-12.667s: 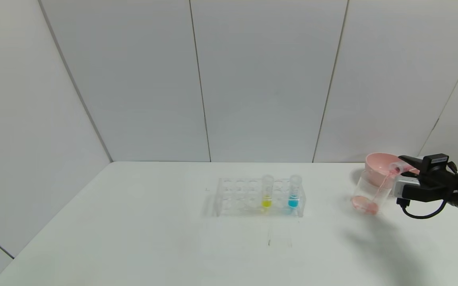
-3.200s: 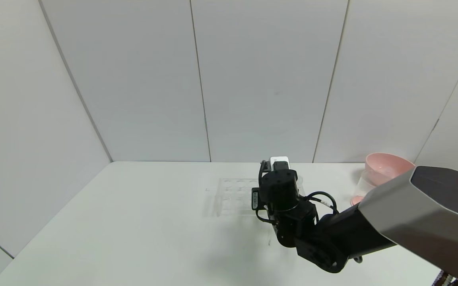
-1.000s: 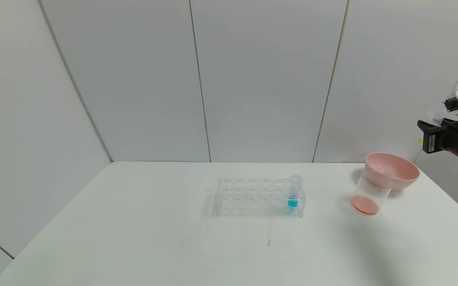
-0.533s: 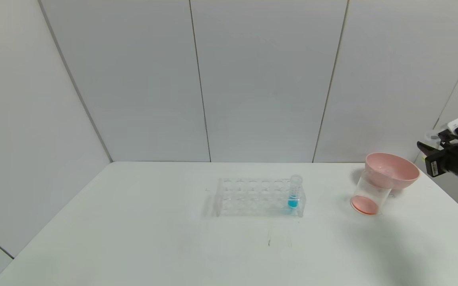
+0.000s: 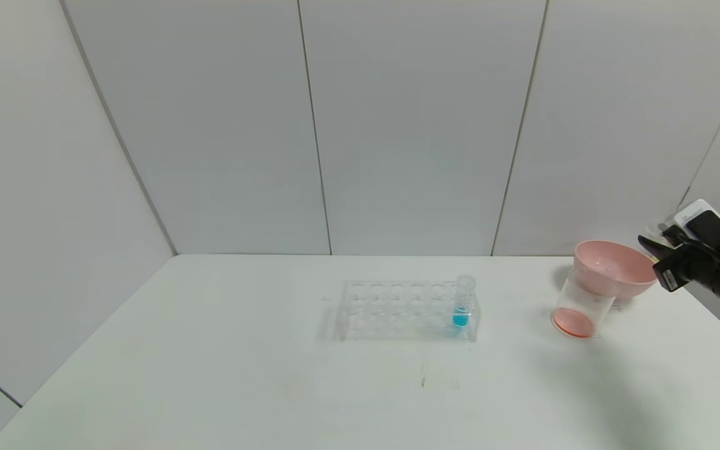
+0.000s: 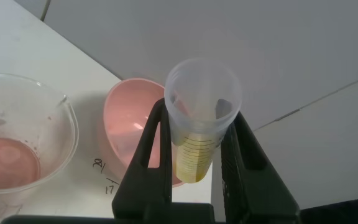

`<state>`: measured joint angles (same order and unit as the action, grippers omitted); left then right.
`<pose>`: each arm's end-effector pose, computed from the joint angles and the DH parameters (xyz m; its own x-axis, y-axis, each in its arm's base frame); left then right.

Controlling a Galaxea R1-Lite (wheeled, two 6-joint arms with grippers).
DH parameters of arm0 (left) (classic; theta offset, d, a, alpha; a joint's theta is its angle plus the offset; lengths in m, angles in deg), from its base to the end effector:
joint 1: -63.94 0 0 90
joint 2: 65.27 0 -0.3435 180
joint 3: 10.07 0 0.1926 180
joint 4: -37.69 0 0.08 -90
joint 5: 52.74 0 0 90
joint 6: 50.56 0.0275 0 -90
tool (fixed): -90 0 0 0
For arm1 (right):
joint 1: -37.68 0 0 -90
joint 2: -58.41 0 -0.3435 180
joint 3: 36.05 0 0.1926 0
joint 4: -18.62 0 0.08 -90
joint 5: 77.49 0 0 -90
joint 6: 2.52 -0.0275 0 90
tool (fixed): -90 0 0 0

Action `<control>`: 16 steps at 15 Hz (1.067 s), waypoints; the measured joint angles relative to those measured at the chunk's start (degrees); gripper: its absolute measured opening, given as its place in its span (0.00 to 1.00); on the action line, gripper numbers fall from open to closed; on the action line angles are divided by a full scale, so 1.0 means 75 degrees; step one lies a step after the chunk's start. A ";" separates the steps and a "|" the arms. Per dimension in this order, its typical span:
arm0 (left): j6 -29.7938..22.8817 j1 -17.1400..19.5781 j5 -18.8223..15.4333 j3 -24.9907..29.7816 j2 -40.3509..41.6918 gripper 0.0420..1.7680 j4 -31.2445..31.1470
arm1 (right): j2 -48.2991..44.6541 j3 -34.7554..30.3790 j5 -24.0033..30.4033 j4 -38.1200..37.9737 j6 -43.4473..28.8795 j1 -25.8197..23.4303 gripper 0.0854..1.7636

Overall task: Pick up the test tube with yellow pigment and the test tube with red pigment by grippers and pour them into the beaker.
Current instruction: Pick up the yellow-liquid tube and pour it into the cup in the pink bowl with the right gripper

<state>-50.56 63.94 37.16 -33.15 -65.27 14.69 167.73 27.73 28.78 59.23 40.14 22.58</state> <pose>-0.0588 0.0000 0.0757 1.0000 -0.0017 0.0014 0.0017 1.0000 0.0000 0.3443 -0.0849 0.1775 0.9964 0.0213 -0.0825 -0.0705 0.7502 -0.6574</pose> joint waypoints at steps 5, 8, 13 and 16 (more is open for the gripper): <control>0.0000 0.0000 0.0000 0.0000 0.0000 1.00 0.0000 | 0.0093 -0.0283 0.0701 0.0848 0.1213 -0.0111 0.25; 0.0000 0.0000 0.0000 0.0000 0.0000 1.00 0.0000 | 0.0122 -0.0545 0.0925 0.1027 0.1820 -0.0169 0.25; 0.0000 0.0000 0.0000 0.0000 0.0000 1.00 0.0000 | 0.0166 -0.0562 0.0943 0.0935 0.2640 -0.0133 0.25; 0.0000 0.0000 0.0000 0.0000 0.0000 1.00 0.0000 | 0.0198 -0.0481 0.0935 0.0837 0.3358 -0.0085 0.25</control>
<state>-50.56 63.94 37.16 -33.15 -65.27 14.69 169.21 24.12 35.79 65.51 65.33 21.95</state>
